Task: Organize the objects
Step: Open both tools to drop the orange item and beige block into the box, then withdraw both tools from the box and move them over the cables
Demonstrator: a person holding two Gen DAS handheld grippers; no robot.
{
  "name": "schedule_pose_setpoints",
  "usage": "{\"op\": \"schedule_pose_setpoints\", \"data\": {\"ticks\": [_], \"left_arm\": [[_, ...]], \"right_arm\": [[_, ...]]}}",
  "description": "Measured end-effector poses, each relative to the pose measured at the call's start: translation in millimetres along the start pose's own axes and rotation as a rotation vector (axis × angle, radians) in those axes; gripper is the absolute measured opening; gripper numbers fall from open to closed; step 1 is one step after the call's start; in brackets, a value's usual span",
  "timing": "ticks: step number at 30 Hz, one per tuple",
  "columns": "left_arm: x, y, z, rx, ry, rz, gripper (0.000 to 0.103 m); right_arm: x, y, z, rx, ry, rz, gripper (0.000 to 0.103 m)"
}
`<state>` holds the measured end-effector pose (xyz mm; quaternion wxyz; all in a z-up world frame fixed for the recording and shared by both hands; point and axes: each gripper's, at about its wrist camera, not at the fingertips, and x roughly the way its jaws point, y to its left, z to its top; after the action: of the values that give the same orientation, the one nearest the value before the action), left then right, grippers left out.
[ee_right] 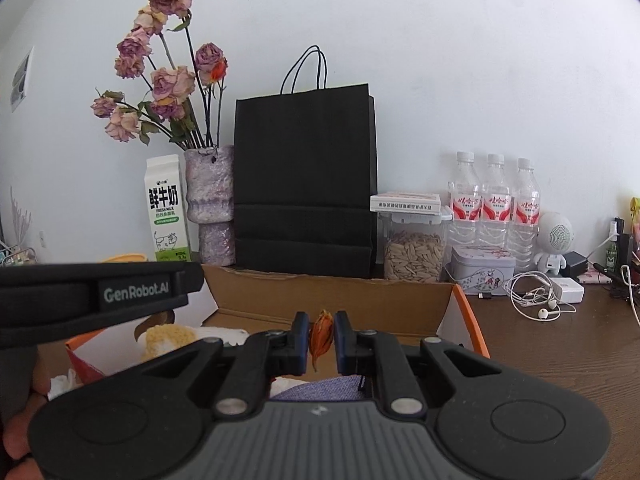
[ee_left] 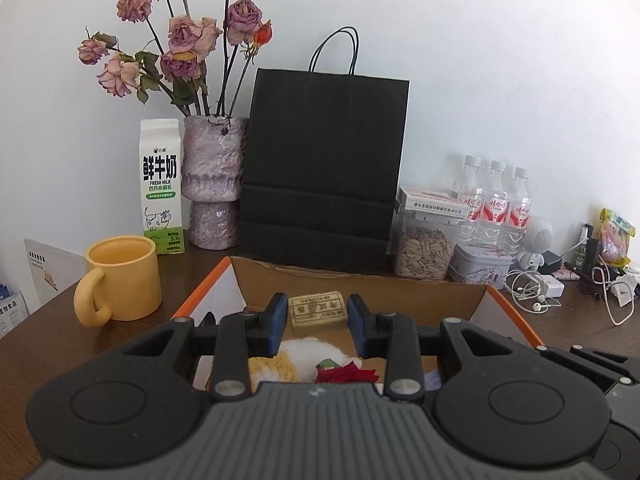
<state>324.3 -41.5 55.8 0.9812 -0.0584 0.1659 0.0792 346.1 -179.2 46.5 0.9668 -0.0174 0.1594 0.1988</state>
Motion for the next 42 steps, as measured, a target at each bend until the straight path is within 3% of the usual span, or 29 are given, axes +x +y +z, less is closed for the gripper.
{"op": "schedule_pose_setpoints", "data": {"ticks": [7,9,10,12,13,14,15,19,33,42], "left_arm": [[6,1,-7,0.011,0.031,-0.014,0.034],[5,1,-9,0.012,0.026,-0.017,0.043],[4,3,-9,0.006,0.023,-0.021,0.055],[1,6,-9,-0.009,0.012,-0.026,0.079],[0,7,-9,-0.019,0.003,-0.022,0.101],[-2,9,-10,-0.025,-0.015,-0.012,0.103],[-4,10,-10,-0.026,-0.025,-0.007,0.103],[-5,12,-9,-0.038,-0.015,-0.01,0.103],[-14,16,-8,-0.051,-0.021,-0.012,0.103],[-38,30,-11,-0.054,-0.065,-0.031,0.103]], "right_arm": [[3,-1,-6,-0.001,0.021,0.005,0.013],[2,-1,-7,0.003,0.031,0.003,0.014],[1,-2,-9,0.008,0.033,0.003,0.016],[0,-4,-10,0.022,0.04,0.008,0.039],[-1,-6,-11,0.031,0.04,0.005,0.067],[-1,-7,-11,0.038,0.036,-0.001,0.094],[-3,-8,-12,0.043,0.024,-0.009,0.102],[-7,-10,-12,0.057,-0.001,-0.043,0.103],[-16,-10,-12,0.06,-0.02,-0.025,0.103],[-35,-12,-14,0.057,-0.031,-0.017,0.103]]}}
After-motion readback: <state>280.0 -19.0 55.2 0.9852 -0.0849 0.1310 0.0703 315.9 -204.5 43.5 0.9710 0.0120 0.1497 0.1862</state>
